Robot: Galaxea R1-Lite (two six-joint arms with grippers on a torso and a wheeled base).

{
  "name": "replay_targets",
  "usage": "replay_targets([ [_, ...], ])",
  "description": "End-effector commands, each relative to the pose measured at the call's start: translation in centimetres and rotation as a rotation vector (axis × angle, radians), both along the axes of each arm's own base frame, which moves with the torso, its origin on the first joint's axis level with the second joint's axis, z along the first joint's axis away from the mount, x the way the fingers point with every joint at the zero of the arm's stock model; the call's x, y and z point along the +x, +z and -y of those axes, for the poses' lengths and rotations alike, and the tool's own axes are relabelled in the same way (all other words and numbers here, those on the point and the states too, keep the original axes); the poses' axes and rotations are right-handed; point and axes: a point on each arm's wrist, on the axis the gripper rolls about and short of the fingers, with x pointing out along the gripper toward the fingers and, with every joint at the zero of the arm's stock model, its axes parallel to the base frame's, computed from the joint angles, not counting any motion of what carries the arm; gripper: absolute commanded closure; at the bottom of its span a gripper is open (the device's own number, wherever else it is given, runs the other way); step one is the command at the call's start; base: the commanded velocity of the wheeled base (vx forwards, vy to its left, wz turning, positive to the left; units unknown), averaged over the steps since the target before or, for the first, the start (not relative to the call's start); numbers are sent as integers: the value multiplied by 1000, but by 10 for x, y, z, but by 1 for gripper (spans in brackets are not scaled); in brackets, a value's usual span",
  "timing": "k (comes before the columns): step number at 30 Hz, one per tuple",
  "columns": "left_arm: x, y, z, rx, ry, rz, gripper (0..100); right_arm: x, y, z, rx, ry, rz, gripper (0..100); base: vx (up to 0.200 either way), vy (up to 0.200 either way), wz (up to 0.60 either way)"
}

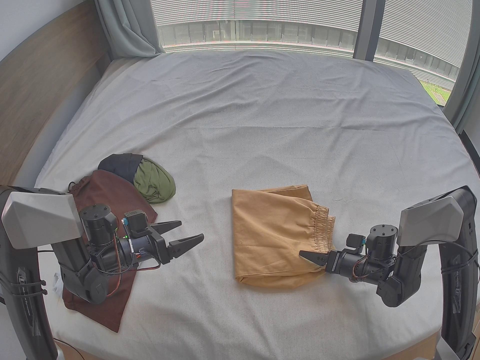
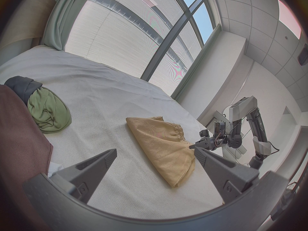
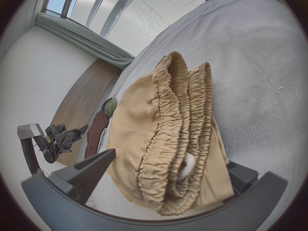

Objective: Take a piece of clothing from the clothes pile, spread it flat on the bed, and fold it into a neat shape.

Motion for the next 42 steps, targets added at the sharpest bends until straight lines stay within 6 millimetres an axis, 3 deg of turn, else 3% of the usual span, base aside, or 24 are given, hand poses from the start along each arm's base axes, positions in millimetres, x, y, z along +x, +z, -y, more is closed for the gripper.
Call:
replay_targets([
  [1, 0, -1, 0, 0, -1, -4, 0, 1, 0, -1, 1, 1, 5, 0, 0, 0, 0],
  [29, 0, -1, 0, 1, -1, -1, 0, 0, 0, -3, 3, 7, 4, 0, 0, 0, 0],
  [30, 0, -1, 0, 1, -1, -1, 0, 0, 0, -3, 2, 7, 3, 100, 0, 0, 0],
  [42, 0, 0, 0, 0, -1, -1, 0, 0, 0, -3, 2, 7, 3, 100, 0, 0, 0],
])
